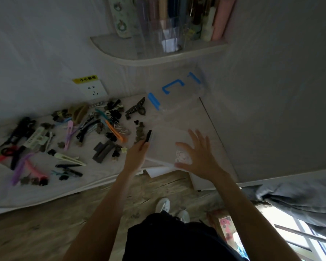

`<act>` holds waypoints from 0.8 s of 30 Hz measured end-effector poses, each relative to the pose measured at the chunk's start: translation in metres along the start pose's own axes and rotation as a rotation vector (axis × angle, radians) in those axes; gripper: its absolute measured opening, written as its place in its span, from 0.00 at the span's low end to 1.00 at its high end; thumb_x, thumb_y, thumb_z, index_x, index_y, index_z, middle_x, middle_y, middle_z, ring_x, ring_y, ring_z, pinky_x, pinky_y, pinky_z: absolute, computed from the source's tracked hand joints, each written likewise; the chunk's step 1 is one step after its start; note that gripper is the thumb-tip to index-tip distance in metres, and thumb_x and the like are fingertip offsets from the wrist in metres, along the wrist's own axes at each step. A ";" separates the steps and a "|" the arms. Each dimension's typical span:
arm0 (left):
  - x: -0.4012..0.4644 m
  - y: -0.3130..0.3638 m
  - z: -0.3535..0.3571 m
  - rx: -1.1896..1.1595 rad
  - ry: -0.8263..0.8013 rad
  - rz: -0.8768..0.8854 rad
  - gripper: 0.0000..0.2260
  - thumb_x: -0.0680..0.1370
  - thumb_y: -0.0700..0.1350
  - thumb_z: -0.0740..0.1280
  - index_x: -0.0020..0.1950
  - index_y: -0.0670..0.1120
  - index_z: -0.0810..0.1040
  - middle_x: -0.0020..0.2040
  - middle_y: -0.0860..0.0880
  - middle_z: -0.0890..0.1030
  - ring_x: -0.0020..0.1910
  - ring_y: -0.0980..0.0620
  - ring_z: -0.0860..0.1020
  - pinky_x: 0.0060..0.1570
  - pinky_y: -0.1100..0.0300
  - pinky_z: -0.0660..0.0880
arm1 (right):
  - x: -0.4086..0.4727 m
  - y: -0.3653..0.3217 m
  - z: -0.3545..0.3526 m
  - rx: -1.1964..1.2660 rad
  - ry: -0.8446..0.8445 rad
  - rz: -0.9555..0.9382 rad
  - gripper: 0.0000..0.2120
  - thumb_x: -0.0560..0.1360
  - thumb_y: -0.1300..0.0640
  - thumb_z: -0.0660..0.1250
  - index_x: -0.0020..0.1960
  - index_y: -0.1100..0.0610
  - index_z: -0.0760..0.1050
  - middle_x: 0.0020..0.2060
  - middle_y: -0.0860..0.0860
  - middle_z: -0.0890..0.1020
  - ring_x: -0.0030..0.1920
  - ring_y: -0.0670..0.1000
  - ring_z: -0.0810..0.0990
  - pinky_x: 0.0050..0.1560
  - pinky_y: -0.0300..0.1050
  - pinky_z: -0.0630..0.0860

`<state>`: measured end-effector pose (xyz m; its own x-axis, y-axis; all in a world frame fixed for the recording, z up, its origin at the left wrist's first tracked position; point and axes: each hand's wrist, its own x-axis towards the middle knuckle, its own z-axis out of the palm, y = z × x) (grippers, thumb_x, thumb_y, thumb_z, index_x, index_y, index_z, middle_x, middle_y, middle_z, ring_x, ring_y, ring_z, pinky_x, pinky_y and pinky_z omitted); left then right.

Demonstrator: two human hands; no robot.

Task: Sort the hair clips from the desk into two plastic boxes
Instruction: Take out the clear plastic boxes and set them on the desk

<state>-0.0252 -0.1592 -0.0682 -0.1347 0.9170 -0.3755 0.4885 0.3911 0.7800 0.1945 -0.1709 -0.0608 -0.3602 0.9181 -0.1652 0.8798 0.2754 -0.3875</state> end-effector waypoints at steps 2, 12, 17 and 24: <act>0.004 -0.003 -0.004 -0.126 -0.020 -0.045 0.09 0.79 0.45 0.60 0.41 0.51 0.75 0.40 0.48 0.75 0.42 0.49 0.74 0.48 0.51 0.75 | 0.009 -0.005 -0.002 -0.062 -0.151 -0.025 0.43 0.62 0.33 0.69 0.71 0.45 0.56 0.75 0.58 0.39 0.74 0.61 0.34 0.71 0.66 0.34; 0.009 -0.010 -0.008 -0.222 -0.036 -0.095 0.11 0.80 0.45 0.59 0.38 0.54 0.72 0.36 0.52 0.74 0.36 0.51 0.74 0.52 0.48 0.74 | 0.012 0.001 -0.044 0.656 -0.119 0.156 0.26 0.67 0.46 0.73 0.61 0.37 0.67 0.72 0.48 0.62 0.71 0.49 0.58 0.71 0.49 0.57; -0.001 -0.001 0.003 -0.173 -0.110 0.007 0.26 0.74 0.49 0.69 0.70 0.48 0.65 0.53 0.53 0.76 0.51 0.56 0.74 0.52 0.64 0.72 | -0.011 0.020 -0.052 0.471 0.371 0.305 0.08 0.78 0.53 0.61 0.54 0.52 0.77 0.45 0.48 0.81 0.47 0.50 0.80 0.44 0.35 0.71; -0.010 0.044 0.045 0.008 -0.110 0.278 0.25 0.70 0.34 0.70 0.66 0.41 0.70 0.60 0.47 0.73 0.58 0.55 0.69 0.48 0.80 0.62 | -0.043 0.038 -0.039 0.042 0.438 0.423 0.24 0.74 0.70 0.57 0.67 0.53 0.68 0.60 0.56 0.75 0.54 0.60 0.76 0.52 0.53 0.75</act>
<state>0.0370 -0.1546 -0.0528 0.0992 0.9746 -0.2007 0.5008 0.1254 0.8564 0.2554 -0.1885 -0.0329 0.1865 0.9798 0.0724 0.9026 -0.1417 -0.4064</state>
